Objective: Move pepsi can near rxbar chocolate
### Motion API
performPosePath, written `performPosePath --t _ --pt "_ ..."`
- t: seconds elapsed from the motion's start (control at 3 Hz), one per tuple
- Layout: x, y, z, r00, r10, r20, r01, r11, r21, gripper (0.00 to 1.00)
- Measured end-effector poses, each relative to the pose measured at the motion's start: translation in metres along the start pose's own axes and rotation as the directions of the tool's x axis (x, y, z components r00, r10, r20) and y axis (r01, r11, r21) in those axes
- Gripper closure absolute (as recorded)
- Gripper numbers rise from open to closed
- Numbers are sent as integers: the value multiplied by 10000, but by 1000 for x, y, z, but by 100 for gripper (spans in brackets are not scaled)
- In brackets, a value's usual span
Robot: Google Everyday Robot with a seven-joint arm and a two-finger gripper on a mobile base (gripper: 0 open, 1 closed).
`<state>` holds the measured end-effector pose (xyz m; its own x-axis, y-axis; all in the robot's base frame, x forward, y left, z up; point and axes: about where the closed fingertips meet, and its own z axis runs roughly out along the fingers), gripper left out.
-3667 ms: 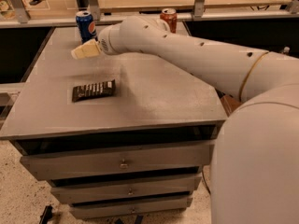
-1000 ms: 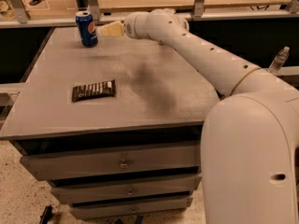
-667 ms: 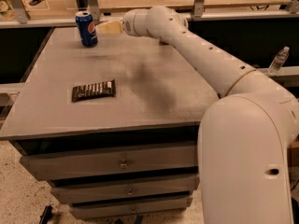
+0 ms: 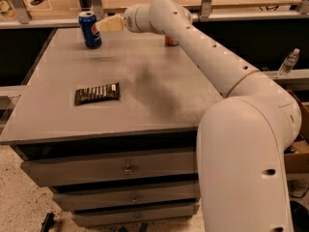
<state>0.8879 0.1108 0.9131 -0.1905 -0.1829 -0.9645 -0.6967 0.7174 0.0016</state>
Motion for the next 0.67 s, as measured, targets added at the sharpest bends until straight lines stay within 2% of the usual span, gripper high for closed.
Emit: performPosePath --t 0.67 --pt "-16 6 20 9992 -384 -78 379 9977 -566 0"
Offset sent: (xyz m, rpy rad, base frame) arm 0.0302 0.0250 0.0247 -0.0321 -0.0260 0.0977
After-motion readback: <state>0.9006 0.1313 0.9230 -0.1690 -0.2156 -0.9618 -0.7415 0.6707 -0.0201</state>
